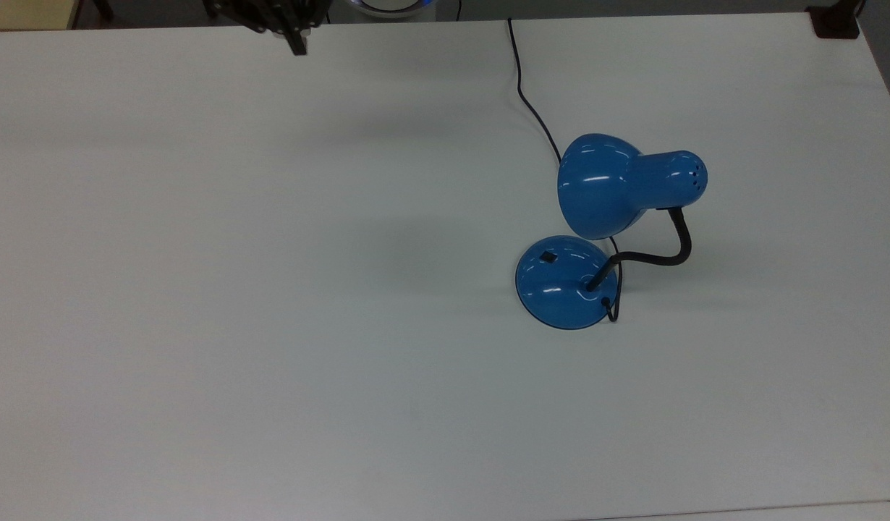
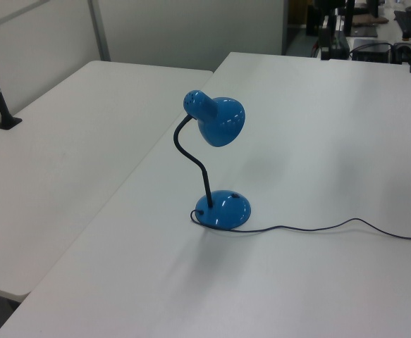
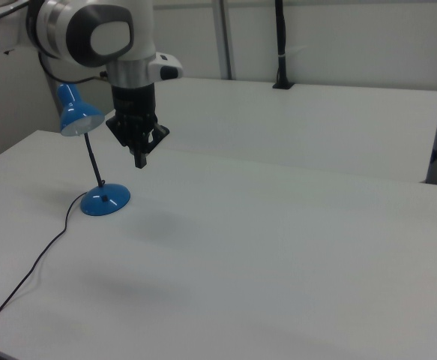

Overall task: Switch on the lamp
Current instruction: 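Move the gripper over the blue lamp base toward its switch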

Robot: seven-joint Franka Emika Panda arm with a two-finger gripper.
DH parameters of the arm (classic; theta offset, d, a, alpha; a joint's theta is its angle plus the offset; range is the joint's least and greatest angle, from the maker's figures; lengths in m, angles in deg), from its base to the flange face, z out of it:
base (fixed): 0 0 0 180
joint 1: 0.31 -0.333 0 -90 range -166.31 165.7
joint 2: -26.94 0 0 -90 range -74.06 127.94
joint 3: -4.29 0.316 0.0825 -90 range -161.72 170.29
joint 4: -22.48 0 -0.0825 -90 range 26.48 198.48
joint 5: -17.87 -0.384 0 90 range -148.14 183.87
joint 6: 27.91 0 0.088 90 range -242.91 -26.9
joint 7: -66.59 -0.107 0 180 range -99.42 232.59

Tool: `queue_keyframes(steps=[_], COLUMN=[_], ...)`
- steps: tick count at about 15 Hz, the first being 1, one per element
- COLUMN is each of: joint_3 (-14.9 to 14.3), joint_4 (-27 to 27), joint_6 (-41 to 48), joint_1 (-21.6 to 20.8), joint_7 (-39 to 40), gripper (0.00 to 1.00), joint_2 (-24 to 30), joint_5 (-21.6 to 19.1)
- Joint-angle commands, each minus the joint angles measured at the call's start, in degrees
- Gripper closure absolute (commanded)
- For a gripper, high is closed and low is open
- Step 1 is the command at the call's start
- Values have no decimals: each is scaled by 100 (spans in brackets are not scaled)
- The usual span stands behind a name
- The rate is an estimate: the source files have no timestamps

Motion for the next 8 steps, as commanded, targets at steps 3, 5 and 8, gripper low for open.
queue_keyframes(steps=[3, 5, 8], joint_3=[-1515, -1428, -1051], joint_4=[977, 1065, 1022], joint_6=[-1806, -2404, -3099], joint_1=[-2126, -2319, -2390], joint_7=[2207, 2647, 2834], gripper=[100, 100, 100], joint_2=[-70, -342, -869], joint_5=[-780, -949, -1247])
